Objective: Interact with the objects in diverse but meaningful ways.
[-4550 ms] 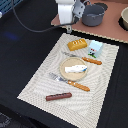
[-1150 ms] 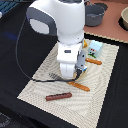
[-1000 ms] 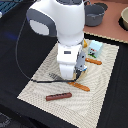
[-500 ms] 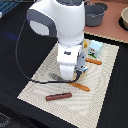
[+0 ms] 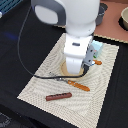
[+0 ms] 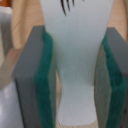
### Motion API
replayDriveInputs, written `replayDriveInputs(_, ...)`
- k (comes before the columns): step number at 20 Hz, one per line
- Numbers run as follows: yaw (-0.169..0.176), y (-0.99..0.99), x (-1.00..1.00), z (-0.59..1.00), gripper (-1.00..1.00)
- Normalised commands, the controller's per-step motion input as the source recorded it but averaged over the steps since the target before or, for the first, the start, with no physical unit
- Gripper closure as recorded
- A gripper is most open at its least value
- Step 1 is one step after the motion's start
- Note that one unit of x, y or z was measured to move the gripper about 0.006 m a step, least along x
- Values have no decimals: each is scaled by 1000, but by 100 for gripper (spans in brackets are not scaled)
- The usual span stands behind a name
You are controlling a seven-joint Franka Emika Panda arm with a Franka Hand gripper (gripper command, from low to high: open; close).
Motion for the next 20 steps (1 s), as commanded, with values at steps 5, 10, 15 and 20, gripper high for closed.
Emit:
replayDriveInputs(5,0,891,0,641,100)
replayDriveInputs(10,10,919,-85,459,100)
replayDriveInputs(15,31,857,-208,251,100)
replayDriveInputs(20,49,785,-342,29,100)
